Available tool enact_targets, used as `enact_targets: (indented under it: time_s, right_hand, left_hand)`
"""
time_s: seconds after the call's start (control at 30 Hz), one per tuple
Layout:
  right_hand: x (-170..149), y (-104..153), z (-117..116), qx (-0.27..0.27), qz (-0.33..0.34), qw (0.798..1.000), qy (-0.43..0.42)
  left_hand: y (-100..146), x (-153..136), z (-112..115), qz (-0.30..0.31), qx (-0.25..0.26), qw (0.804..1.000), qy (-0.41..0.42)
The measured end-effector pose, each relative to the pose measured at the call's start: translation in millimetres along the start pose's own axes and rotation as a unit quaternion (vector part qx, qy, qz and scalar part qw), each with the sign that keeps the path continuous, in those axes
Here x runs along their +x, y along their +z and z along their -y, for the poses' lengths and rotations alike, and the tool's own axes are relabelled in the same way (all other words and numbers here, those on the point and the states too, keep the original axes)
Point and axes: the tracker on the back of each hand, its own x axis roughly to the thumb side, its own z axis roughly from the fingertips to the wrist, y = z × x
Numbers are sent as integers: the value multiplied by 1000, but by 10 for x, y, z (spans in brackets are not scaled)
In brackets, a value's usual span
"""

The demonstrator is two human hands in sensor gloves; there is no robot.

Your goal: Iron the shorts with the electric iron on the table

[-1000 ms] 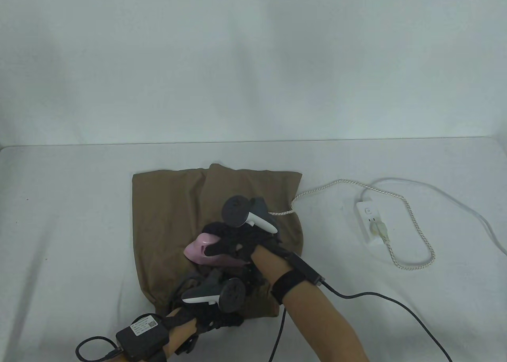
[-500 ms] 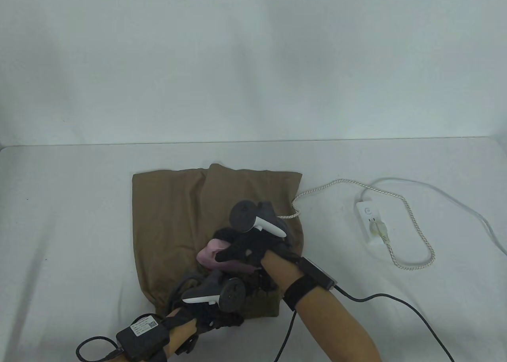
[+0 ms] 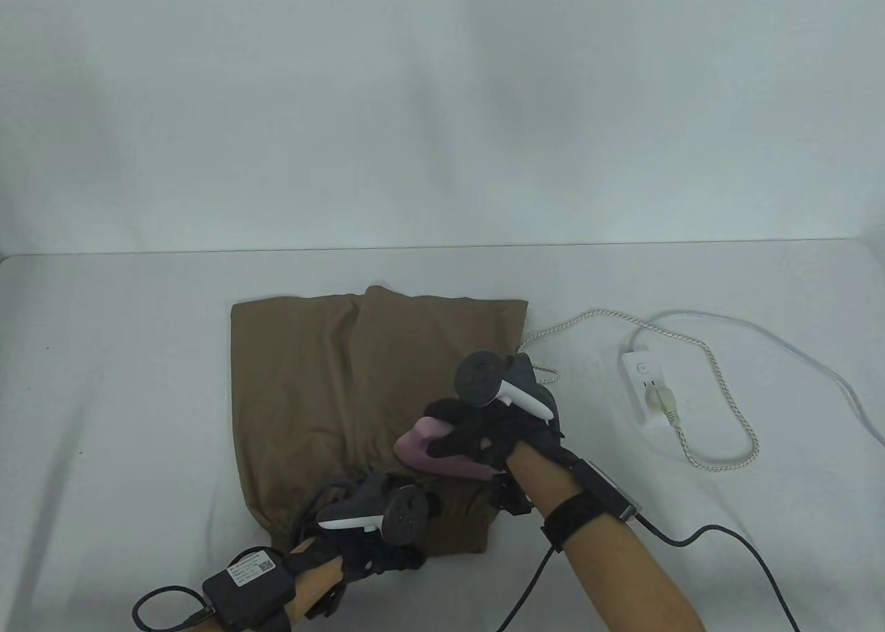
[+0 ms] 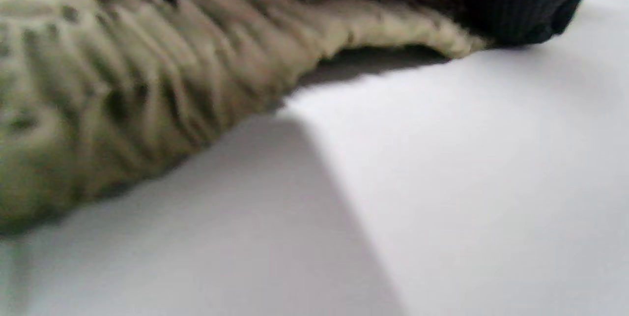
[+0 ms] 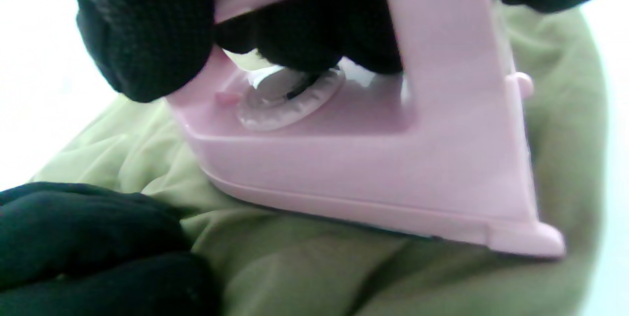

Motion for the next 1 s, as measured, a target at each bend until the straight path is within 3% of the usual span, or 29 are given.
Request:
enact_targets:
  time_s: [0.4,0.57,0.73,0.87,1.0]
  right_hand:
    - [-228,109,81,-18,2,1000,-7]
    - [-185,110,360,-50,12,999,15]
    - [-95,48,757,-111,25,993,38]
    - [-18,-33,991,-155,39,987,33]
    - [79,-110,1176,-182,52,981,45]
  left_hand:
    - [-11,17,-13,-1,-6,1000,2]
    - [28,-26,-91,7,-5,1000,2]
    - [32,-111,-291,-15,37,999,7]
    - [-178,-217,-468,-42,24,999,21]
    - [-578,-271,-547,-38,2,997,70]
